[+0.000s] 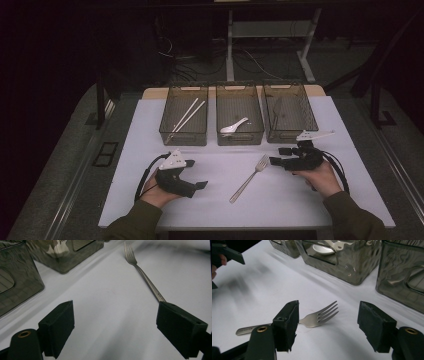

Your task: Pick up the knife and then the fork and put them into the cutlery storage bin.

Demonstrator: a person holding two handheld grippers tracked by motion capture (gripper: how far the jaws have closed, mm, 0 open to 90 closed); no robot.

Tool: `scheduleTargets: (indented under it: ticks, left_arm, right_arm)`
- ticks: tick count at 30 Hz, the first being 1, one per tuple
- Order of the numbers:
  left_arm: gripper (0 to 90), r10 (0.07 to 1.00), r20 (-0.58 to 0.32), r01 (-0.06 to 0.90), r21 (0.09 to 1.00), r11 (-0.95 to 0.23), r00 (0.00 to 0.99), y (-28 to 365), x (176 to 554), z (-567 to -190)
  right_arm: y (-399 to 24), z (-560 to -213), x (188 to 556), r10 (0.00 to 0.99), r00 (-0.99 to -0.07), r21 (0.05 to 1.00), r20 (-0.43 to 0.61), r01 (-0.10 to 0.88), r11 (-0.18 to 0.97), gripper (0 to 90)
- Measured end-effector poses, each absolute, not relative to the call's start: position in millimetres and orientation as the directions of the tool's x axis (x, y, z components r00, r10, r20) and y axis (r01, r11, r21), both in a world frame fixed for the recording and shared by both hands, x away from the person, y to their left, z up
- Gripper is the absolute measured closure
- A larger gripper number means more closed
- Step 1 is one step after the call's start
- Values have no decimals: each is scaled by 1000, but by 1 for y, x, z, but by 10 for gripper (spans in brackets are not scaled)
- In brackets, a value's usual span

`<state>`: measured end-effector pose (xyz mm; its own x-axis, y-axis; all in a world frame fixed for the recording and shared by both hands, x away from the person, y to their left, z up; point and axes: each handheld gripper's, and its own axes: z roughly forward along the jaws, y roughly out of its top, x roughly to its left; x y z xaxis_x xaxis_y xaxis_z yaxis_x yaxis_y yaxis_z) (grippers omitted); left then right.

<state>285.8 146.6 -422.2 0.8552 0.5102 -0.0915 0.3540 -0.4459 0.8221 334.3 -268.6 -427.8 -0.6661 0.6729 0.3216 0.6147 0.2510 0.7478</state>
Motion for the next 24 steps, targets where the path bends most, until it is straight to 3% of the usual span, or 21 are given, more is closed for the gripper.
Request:
scheduleTargets:
  ticks: [13,17,24]
  left_arm:
    - [141,513,-99,360,824,-439,853,147,286,-422]
    - [141,510,-94,355,824,-442,855,147,286,-422]
    - [141,512,-98,358,823,-440,854,147,286,-422]
  right_arm:
    - [-253,-442,347,664,-670,721,332,634,279,381]
    - [-248,-447,351,665,-669,711,333,641,289,431]
    - [-242,-455,355,658,-669,677,346,664,318,605]
